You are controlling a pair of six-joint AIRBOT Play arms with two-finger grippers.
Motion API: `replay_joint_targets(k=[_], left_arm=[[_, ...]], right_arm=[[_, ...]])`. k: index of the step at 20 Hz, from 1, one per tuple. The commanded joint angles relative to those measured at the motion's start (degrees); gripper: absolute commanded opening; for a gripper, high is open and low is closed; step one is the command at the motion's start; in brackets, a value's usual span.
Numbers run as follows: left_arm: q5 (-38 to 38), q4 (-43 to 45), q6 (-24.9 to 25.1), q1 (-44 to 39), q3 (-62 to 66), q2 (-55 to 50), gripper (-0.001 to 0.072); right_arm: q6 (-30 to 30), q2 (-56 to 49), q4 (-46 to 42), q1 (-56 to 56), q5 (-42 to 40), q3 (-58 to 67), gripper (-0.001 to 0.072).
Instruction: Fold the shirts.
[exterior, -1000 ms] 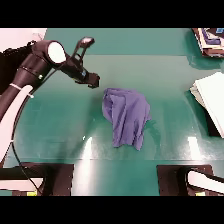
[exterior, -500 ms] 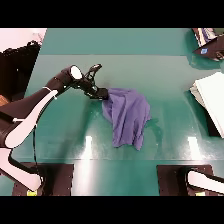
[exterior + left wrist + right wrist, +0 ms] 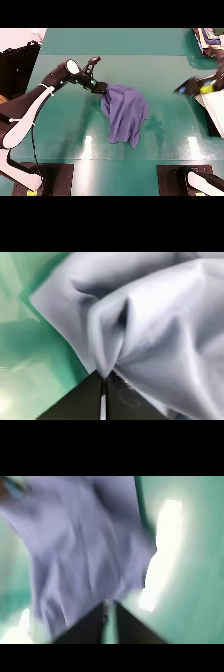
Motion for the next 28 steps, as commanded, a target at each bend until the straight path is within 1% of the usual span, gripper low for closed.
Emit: replay_joint_targets(k=[1,3,4,6,8,11,12,13,14,15,16,18,19,21,23,24,25,28], left_arm=[[-1.1,3.3,0.2,0.2,1.5,2.6,0.0025],[-1.8,3.4,0.2,0.2,1.5,2.6,0.0025],[-2.1,3.4,0.2,0.2,1.5,2.6,0.0025],[-3.0,3.5,0.2,0.2,1.5,2.6,0.0025],[-3.6,3.5,0.2,0.2,1.5,2.6,0.0025],[-3.8,3.6,0.2,0.2,1.5,2.6,0.0025],[-4.0,3.7,0.2,0.3,1.5,2.6,0.0025],[-4.3,3.7,0.2,0.2,1.5,2.6,0.0025],[-4.6,3.7,0.2,0.2,1.5,2.6,0.0025],[-5.0,3.7,0.2,0.3,1.5,2.6,0.0025],[-5.7,3.8,0.2,0.3,1.5,3.0,0.0024],[-6.3,6.6,0.1,0.3,1.5,5.2,0.0024],[-5.9,9.1,0.1,0.3,1.5,7.5,0.0024],[-5.6,14.9,0.1,0.3,1.7,13.5,0.0025],[-5.6,20.3,0.1,0.3,1.8,21.0,0.0025],[-5.5,22.0,0.1,0.3,1.8,24.8,0.0025],[-4.9,22.9,0.1,0.3,1.8,28.9,0.0025],[-2.4,22.4,0.1,0.2,1.8,39.9,0.0025]], right_arm=[[0.0,2.3,-1.6,6.7,-2.0,-16.8,0.0447],[-0.1,0.3,2.0,12.9,-5.4,-23.1,0.0447],[-0.7,-1.0,4.2,16.3,-8.5,-25.2,0.0447],[-2.4,-3.5,9.0,22.3,-13.6,-27.0,0.0447],[-2.6,-6.3,10.9,27.5,-15.5,-27.1,0.0446],[-2.6,-9.6,10.9,32.3,-16.6,-27.1,0.0428],[-2.6,-10.1,10.9,33.2,-17.3,-27.1,0.0371],[-2.6,-10.1,10.8,33.8,-18.1,-27.1,0.0296],[-2.6,-9.8,10.7,33.9,-18.9,-27.1,0.0186],[-2.6,-9.2,10.3,33.9,-19.5,-27.1,0.0045],[-2.7,-7.9,9.8,33.1,-19.9,-27.1,0.0018],[-2.5,-3.4,8.4,30.0,-19.8,-27.1,0.0017],[-1.1,-0.6,7.5,27.5,-19.2,-26.7,0.0017],[3.4,5.1,1.6,21.0,-16.2,-23.3,0.0017],[7.1,10.1,-6.9,13.7,-12.4,-16.7,0.0016],[7.3,11.9,-9.4,10.5,-11.5,-13.0,0.0016],[7.3,13.4,-10.8,7.1,-11.1,-9.0,0.0016],[7.2,16.9,-10.6,-0.8,-11.3,3.8,0.0015]])
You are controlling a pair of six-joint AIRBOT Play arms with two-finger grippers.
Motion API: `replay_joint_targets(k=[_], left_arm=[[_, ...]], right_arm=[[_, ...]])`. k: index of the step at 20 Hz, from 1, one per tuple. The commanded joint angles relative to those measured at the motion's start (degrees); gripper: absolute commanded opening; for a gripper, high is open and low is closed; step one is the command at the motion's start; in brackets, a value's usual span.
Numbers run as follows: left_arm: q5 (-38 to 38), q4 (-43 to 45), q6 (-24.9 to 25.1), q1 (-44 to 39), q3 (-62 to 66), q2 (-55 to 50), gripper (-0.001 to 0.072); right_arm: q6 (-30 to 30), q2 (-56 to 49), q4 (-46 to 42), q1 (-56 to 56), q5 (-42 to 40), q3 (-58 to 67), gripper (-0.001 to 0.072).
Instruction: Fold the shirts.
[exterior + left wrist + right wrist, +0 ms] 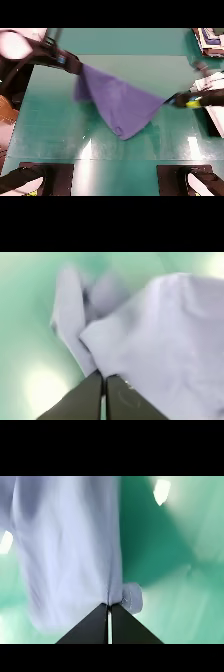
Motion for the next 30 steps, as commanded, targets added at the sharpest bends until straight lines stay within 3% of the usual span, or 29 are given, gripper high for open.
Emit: replay_joint_targets(k=[1,5,9,12,15,22,27,28,29,30], left_arm=[[3.1,2.0,-0.1,0.0,0.0,13.0,0.0025],[5.1,1.0,-0.2,0.0,1.0,22.5,0.0025],[4.7,1.0,-1.7,0.0,5.9,23.4,0.0024],[-2.5,0.9,-2.5,0.0,3.6,20.7,0.0024],[-9.7,-2.4,-4.2,0.0,-5.9,16.4,0.0024],[-3.4,-7.8,-4.1,-11.4,-41.9,14.7,0.0025],[-2.1,-15.1,-4.6,-14.2,-49.7,14.7,0.0029],[-1.1,-15.1,-4.7,-14.2,-49.4,14.7,0.0187],[-0.4,-15.3,-5.2,-14.2,-48.7,14.7,0.0422],[-0.3,-15.3,-5.9,-14.2,-47.4,14.7,0.0494]], right_arm=[[1.3,4.7,-3.6,-9.0,0.9,13.9,0.0016],[0.3,6.9,-3.7,-14.2,0.9,27.1,0.0016],[0.4,6.3,-3.5,-18.5,3.4,35.8,0.0016],[0.4,2.9,-3.6,-17.1,8.3,38.6,0.0016],[0.4,-0.3,-3.6,-11.5,11.2,33.0,0.0015],[3.1,-2.3,-14.0,4.8,4.9,8.2,0.0015],[4.1,-2.2,-14.0,5.9,2.8,2.5,0.0016],[4.1,-2.2,-14.0,5.9,2.5,2.6,0.0016],[4.1,-2.2,-13.9,5.9,1.9,2.6,0.0016],[4.1,-2.2,-14.0,5.9,1.7,2.6,0.0015]])
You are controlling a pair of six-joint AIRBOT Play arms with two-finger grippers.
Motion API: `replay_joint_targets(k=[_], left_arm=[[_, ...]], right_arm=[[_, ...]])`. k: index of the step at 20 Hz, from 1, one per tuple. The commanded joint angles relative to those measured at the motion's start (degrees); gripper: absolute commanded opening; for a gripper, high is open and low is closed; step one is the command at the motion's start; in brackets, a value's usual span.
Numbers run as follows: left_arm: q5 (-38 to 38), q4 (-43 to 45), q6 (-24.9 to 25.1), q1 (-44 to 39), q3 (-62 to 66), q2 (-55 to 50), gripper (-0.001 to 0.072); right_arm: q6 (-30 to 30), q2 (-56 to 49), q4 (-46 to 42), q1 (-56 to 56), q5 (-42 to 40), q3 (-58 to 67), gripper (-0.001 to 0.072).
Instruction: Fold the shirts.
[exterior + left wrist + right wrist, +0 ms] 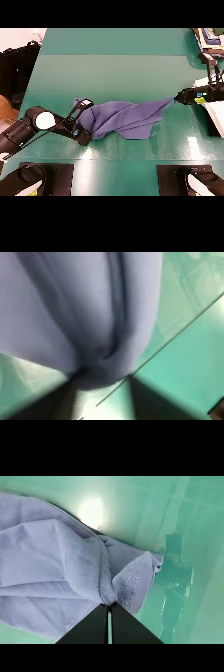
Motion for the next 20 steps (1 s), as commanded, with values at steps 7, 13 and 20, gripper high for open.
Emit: replay_joint_targets(k=[7,13,20], left_arm=[[-0.8,13.9,-5.1,9.0,21.7,0.0,0.0493],[3.0,9.9,-4.9,27.7,22.6,-9.7,0.0493],[4.2,-8.8,0.7,32.9,22.6,-31.0,0.0494]], right_arm=[[0.2,0.0,-0.4,0.5,-1.7,-1.3,0.0016],[0.3,0.0,-0.4,0.5,-3.0,-1.3,0.0016],[0.3,0.0,0.0,0.5,-2.4,-1.3,0.0016]])
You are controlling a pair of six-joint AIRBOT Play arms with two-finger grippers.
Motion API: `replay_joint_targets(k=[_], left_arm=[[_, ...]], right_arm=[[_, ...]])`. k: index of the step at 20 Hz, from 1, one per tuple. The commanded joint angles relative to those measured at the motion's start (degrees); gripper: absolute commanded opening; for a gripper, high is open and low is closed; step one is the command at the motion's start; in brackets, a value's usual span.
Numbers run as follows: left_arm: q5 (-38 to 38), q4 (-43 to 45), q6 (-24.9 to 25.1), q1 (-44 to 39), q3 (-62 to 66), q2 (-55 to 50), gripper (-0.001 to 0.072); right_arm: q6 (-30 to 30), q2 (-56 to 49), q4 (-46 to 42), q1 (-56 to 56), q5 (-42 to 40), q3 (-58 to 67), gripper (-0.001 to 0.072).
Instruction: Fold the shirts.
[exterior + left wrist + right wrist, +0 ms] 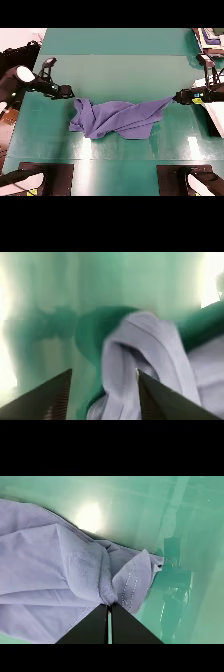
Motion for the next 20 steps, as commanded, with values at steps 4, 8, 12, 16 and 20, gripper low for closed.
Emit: replay_joint_targets(k=[4,8,12,16,20], left_arm=[[0.4,-19.3,8.1,2.6,0.1,-10.7,0.0494],[0.4,-21.8,10.2,2.6,0.1,-10.7,0.0492],[-2.3,-21.5,10.3,2.6,0.1,-10.7,0.0194],[-2.4,-21.6,10.4,2.6,0.3,-10.2,0.0025],[-2.0,-20.0,10.4,2.7,6.2,-1.3,0.0024]], right_arm=[[0.0,0.0,0.0,0.0,0.1,0.0,0.0016],[0.0,0.0,0.0,0.0,0.0,0.0,0.0016],[0.0,0.0,0.0,0.0,-0.4,0.0,0.0016],[0.0,0.0,-0.1,0.0,-1.0,0.1,0.0016],[-0.7,0.0,-3.1,-1.3,-1.8,7.8,0.0016]])
